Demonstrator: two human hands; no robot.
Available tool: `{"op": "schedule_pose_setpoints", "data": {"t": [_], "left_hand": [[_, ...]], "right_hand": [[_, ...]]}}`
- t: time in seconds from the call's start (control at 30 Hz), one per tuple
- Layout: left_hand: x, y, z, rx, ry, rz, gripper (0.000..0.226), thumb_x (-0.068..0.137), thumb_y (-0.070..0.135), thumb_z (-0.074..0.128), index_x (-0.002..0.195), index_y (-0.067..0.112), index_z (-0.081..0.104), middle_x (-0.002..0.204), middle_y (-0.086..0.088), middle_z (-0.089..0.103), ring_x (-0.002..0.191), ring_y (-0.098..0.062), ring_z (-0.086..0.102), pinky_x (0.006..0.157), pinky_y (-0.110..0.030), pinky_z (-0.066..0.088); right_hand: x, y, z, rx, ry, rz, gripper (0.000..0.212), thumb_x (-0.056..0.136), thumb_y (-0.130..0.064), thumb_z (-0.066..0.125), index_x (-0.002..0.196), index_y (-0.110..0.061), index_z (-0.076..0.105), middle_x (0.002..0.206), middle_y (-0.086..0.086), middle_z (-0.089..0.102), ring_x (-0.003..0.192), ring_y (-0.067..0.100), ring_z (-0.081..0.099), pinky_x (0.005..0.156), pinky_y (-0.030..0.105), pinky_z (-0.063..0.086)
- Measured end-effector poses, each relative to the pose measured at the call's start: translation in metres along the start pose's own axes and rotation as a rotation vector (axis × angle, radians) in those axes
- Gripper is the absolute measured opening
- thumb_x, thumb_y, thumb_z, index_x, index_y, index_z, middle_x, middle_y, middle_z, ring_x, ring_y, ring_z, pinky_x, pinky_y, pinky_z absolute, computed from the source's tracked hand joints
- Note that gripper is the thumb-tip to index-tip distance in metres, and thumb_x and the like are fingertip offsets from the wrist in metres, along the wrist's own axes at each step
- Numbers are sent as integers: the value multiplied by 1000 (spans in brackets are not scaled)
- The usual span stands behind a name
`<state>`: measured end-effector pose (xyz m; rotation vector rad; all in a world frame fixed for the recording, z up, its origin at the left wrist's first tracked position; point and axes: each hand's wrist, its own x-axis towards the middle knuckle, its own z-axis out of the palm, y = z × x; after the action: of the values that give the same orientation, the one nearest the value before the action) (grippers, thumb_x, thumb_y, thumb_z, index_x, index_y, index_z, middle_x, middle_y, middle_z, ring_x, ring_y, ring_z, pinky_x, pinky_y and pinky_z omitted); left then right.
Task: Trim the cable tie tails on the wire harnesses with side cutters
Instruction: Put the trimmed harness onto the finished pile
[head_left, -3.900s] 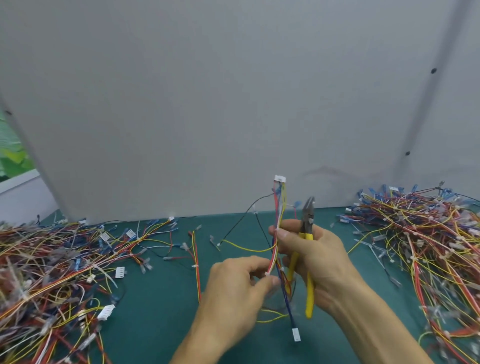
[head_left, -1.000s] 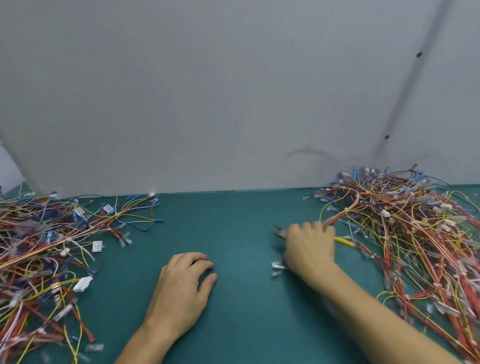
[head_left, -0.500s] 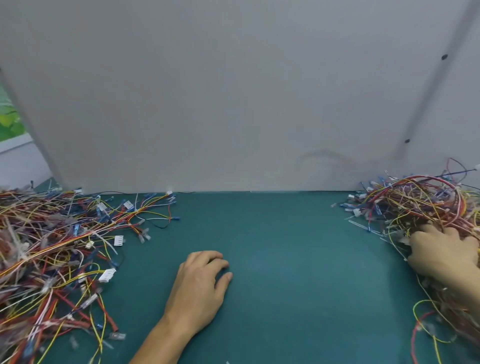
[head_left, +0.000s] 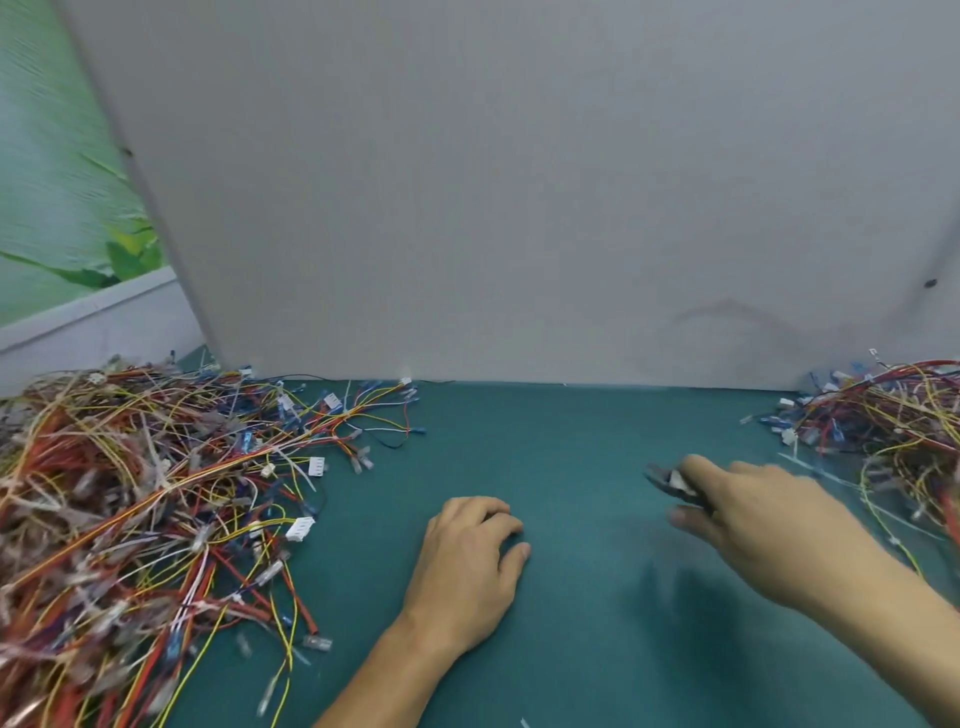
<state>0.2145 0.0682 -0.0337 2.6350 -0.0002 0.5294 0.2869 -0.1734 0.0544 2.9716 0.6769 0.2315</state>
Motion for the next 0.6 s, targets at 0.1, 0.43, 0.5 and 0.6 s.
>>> {"op": "schedule_pose_setpoints", "data": {"t": [0.1, 0.43, 0.5, 0.6], "left_hand": [[2, -1, -5, -29, -38, -24, 27, 94, 39, 52, 114, 26, 65, 123, 16, 54, 120, -4, 40, 101, -12, 24], [25, -31, -66, 121, 120, -221, 25, 94, 30, 54, 113, 21, 67, 115, 4, 63, 111, -15, 55, 98, -28, 39], [33, -46, -84, 226, 187, -278, 23, 94, 26, 53, 109, 19, 68, 110, -1, 65, 106, -21, 57, 93, -35, 45], [40, -70, -113, 422, 214, -401, 21, 91, 20, 55, 106, 18, 69, 105, -7, 67, 98, -28, 60, 82, -39, 51]], "right_hand": [[-7, -51, 19, 56, -12, -67, 41, 91, -69, 29, 109, -34, 37, 86, -8, 43, 99, 20, 56, 68, 34, 32], [-14, -81, 51, 303, -20, 51, 32, 75, -50, 41, 99, -31, 32, 90, -12, 39, 89, 17, 43, 75, 33, 32], [-15, -82, 52, 273, -12, 33, 28, 77, -52, 38, 96, -32, 34, 88, -11, 36, 88, 16, 41, 75, 32, 33], [-15, -82, 53, 248, -10, 19, 26, 78, -53, 36, 93, -32, 34, 85, -11, 34, 85, 16, 40, 75, 31, 33]]}}
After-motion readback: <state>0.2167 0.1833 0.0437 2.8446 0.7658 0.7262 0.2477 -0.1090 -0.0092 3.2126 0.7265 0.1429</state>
